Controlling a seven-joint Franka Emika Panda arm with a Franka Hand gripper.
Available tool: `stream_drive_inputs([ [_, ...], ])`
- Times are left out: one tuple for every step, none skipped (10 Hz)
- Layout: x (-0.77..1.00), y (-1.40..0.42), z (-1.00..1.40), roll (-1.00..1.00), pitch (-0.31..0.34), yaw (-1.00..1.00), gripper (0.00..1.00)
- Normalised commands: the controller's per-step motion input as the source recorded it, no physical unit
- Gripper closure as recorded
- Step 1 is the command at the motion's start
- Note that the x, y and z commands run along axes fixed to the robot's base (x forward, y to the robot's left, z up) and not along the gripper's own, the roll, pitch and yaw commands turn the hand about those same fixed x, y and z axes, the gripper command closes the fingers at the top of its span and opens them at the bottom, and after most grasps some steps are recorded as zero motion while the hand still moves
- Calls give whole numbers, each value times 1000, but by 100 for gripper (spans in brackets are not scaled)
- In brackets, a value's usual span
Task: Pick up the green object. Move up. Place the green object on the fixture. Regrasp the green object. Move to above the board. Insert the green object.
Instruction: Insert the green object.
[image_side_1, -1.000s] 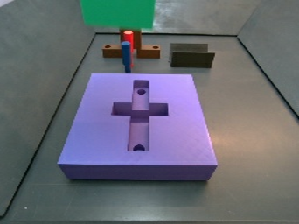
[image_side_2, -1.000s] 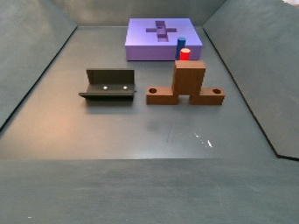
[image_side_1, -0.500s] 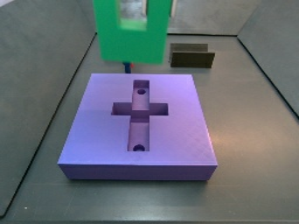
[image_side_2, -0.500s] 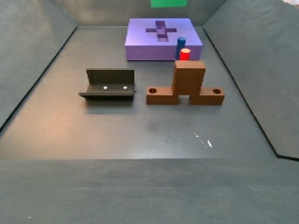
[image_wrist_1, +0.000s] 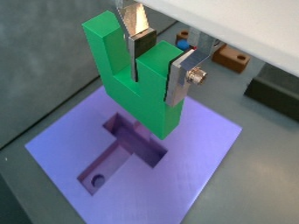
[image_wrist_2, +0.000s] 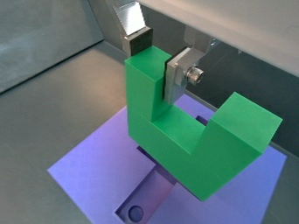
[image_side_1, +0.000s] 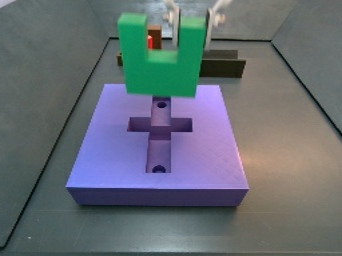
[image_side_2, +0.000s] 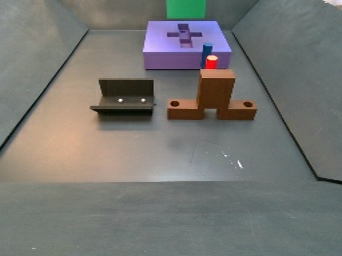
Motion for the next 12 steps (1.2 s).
stream_drive_inputs([
  [26, -143, -426, 37, -91, 109, 100],
  [0, -106, -446, 51, -87, 109, 100],
  [0, -114, -429, 127, -64, 109, 100],
  [0, -171, -426, 177, -53, 103, 100],
  [0, -151, -423, 167, -47, 89, 100],
  [0, -143, -409, 137, -40, 80, 100],
  [0, -137, -354, 87, -46, 83, 100],
  [0, -123, -343, 70, -46, 77, 100],
  [0, -117, -306, 60, -44, 80, 100],
  [0, -123, -289, 44, -43, 89, 100],
  [0, -137, -263, 21, -40, 111, 100],
  [0, -103, -266, 11, -39, 109, 100],
])
